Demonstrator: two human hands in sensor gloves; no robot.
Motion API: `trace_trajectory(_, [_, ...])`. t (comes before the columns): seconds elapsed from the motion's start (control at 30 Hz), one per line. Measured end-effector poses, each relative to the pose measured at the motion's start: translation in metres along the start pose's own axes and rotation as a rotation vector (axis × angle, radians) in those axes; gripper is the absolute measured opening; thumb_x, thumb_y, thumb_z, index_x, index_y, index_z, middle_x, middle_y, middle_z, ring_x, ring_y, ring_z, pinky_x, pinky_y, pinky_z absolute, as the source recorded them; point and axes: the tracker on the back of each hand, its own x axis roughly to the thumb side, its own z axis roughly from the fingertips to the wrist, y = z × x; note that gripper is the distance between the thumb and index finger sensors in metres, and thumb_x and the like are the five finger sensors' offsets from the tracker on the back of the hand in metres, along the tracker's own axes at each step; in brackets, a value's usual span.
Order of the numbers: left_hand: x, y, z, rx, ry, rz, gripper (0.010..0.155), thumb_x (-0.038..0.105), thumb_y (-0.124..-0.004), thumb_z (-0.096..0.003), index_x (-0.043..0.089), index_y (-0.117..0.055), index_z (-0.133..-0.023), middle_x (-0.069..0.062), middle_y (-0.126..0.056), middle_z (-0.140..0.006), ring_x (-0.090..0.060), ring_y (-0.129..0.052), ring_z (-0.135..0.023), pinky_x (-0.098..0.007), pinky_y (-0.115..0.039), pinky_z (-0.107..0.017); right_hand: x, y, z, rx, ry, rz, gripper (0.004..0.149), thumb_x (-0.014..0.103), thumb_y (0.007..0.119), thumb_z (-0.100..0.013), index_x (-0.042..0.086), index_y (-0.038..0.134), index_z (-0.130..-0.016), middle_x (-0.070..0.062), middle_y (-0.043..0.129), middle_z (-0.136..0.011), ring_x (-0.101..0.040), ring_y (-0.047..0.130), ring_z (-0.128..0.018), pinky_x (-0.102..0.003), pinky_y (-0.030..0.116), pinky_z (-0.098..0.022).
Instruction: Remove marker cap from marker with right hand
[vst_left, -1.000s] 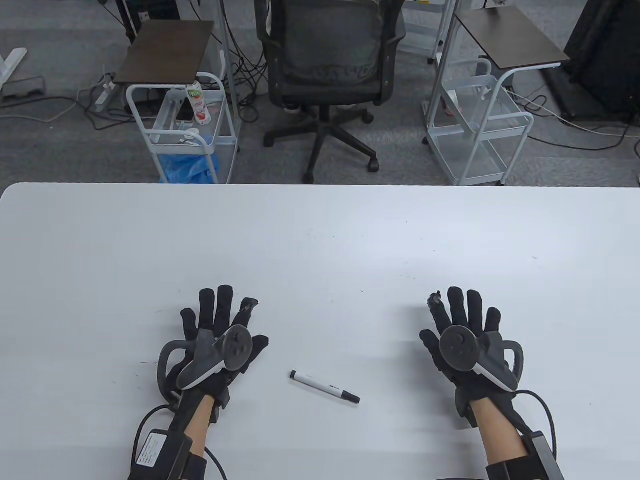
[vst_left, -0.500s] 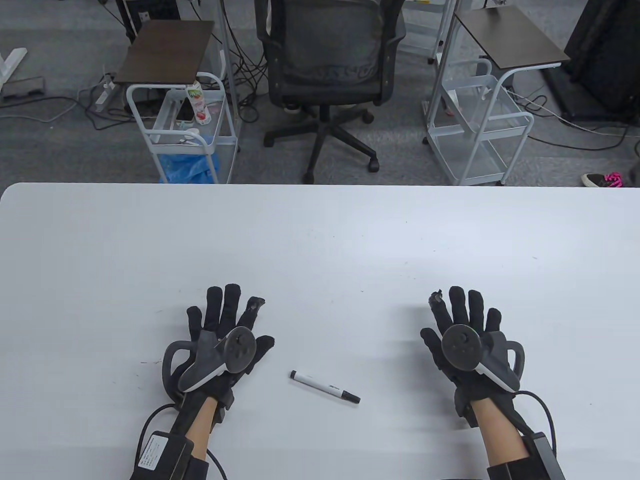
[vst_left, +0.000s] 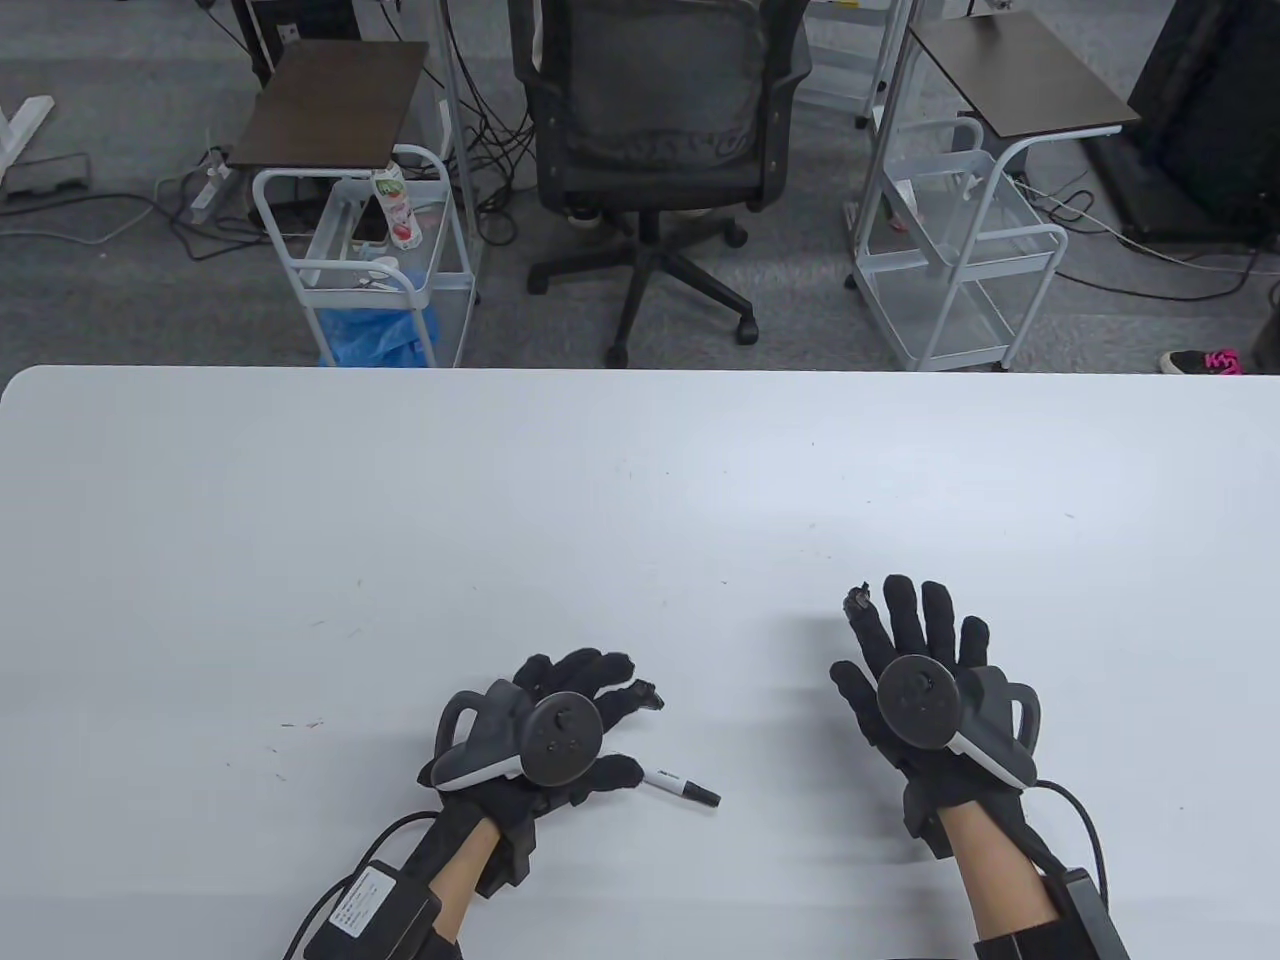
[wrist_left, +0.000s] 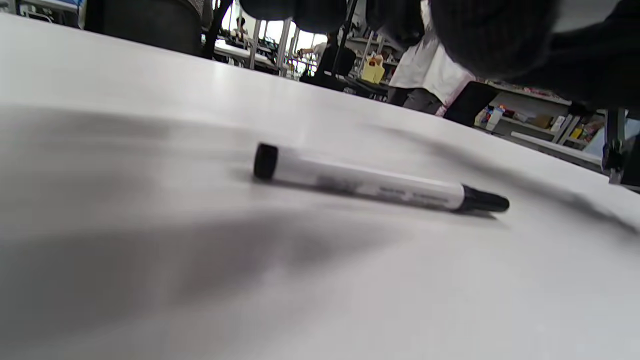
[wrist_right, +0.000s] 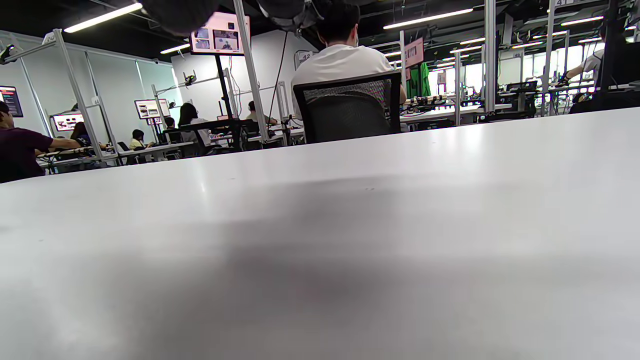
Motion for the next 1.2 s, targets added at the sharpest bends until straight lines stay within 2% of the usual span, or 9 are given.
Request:
trace_trajectory(0.27, [0.007, -0.029, -0.019, -0.088, 0.044, -0.114, 0.068, 0.049, -0.083, -0.0443, 0.036, -0.063, -0.108, 0.006, -0.06, -0.117, -0.021, -0.058, -0.107, -0.056, -0.044, -0.087, 0.004, 0.003, -0.001, 0.024, -0.018, 0.009, 0.071, 0.05, 0.053, -0.061, 0.019, 0.032, -0.121, -0.024, 0.018, -0.126, -0.051, 0.013, -0.108, -0.07, 0.013, -0.071])
trace_trajectory(0.33, [0.006, -0.034, -0.02, -0.107, 0.058, -0.144, 0.065, 0.049, -0.082, -0.0458, 0.037, -0.063, -0.107, 0.009, -0.058, -0.115, -0.018, -0.057, -0.105, -0.055, -0.044, -0.087, 0.004, 0.004, 0.0, 0.021, -0.02, 0.003, 0.071, 0.05, 0.053, -0.061, 0.019, 0.033, -0.121, -0.024, 0.018, -0.126, -0.051, 0.013, -0.108, -0.07, 0.013, -0.071])
trace_trajectory(0.43, [0.005, -0.035, -0.021, -0.126, 0.087, -0.146, 0.054, 0.049, -0.077, -0.0501, 0.038, -0.064, -0.102, 0.013, -0.056, -0.112, -0.015, -0.055, -0.103, -0.055, -0.043, -0.087, 0.004, 0.004, 0.0, 0.022, -0.019, -0.001, 0.071, 0.05, 0.053, -0.061, 0.019, 0.033, -0.121, -0.024, 0.018, -0.126, -0.051, 0.013, -0.108, -0.07, 0.013, -0.071])
trace_trajectory(0.6, [0.011, -0.037, -0.022, -0.139, 0.067, -0.19, 0.053, 0.044, -0.071, -0.0533, 0.033, -0.059, -0.104, 0.011, -0.053, -0.113, -0.017, -0.051, -0.105, -0.055, -0.038, -0.089, 0.004, 0.004, 0.0, 0.026, -0.02, -0.009, 0.071, 0.049, 0.053, -0.061, 0.018, 0.034, -0.121, -0.024, 0.018, -0.126, -0.051, 0.013, -0.108, -0.07, 0.013, -0.071])
trace_trajectory(0.73, [0.014, -0.036, -0.022, -0.115, 0.063, -0.209, 0.053, 0.04, -0.067, -0.0534, 0.028, -0.058, -0.104, 0.006, -0.055, -0.114, -0.021, -0.054, -0.106, -0.055, -0.04, -0.088, 0.005, 0.002, 0.001, 0.019, -0.025, -0.017, 0.07, 0.049, 0.053, -0.061, 0.018, 0.034, -0.121, -0.024, 0.019, -0.126, -0.051, 0.014, -0.108, -0.07, 0.014, -0.071])
trace_trajectory(0.87, [0.009, -0.017, -0.018, 0.044, 0.1, -0.161, 0.052, 0.04, -0.07, -0.0505, 0.029, -0.064, -0.101, 0.005, -0.067, -0.111, -0.023, -0.065, -0.105, -0.057, -0.044, -0.087, 0.005, 0.001, 0.0, 0.017, -0.03, -0.031, 0.07, 0.049, 0.053, -0.061, 0.018, 0.034, -0.121, -0.024, 0.019, -0.126, -0.051, 0.013, -0.108, -0.07, 0.014, -0.071])
trace_trajectory(1.0, [0.003, 0.02, -0.012, 0.132, 0.168, -0.134, 0.052, 0.04, -0.07, -0.0511, 0.028, -0.064, -0.102, 0.005, -0.072, -0.11, -0.023, -0.07, -0.104, -0.056, -0.05, -0.085, 0.004, 0.0, 0.0, 0.007, -0.034, -0.048, 0.07, 0.049, 0.053, -0.061, 0.018, 0.034, -0.121, -0.025, 0.019, -0.126, -0.051, 0.012, -0.108, -0.07, 0.013, -0.071])
trace_trajectory(1.1, [0.001, 0.044, -0.008, 0.192, 0.21, -0.048, 0.052, 0.039, -0.071, -0.0512, 0.028, -0.065, -0.102, 0.004, -0.076, -0.108, -0.023, -0.074, -0.102, -0.052, -0.058, -0.083, 0.006, 0.002, 0.0, 0.023, -0.04, -0.056, 0.07, 0.049, 0.053, -0.061, 0.018, 0.034, -0.121, -0.025, 0.019, -0.126, -0.051, 0.012, -0.108, -0.07, 0.013, -0.071])
trace_trajectory(1.2, [0.002, 0.058, -0.004, 0.253, 0.208, 0.056, 0.052, 0.039, -0.071, -0.0516, 0.027, -0.066, -0.102, 0.005, -0.081, -0.103, -0.021, -0.081, -0.097, -0.049, -0.064, -0.081, 0.008, 0.003, 0.001, 0.028, -0.045, -0.047, 0.07, 0.049, 0.053, -0.061, 0.018, 0.034, -0.121, -0.025, 0.019, -0.126, -0.051, 0.012, -0.108, -0.07, 0.013, -0.071])
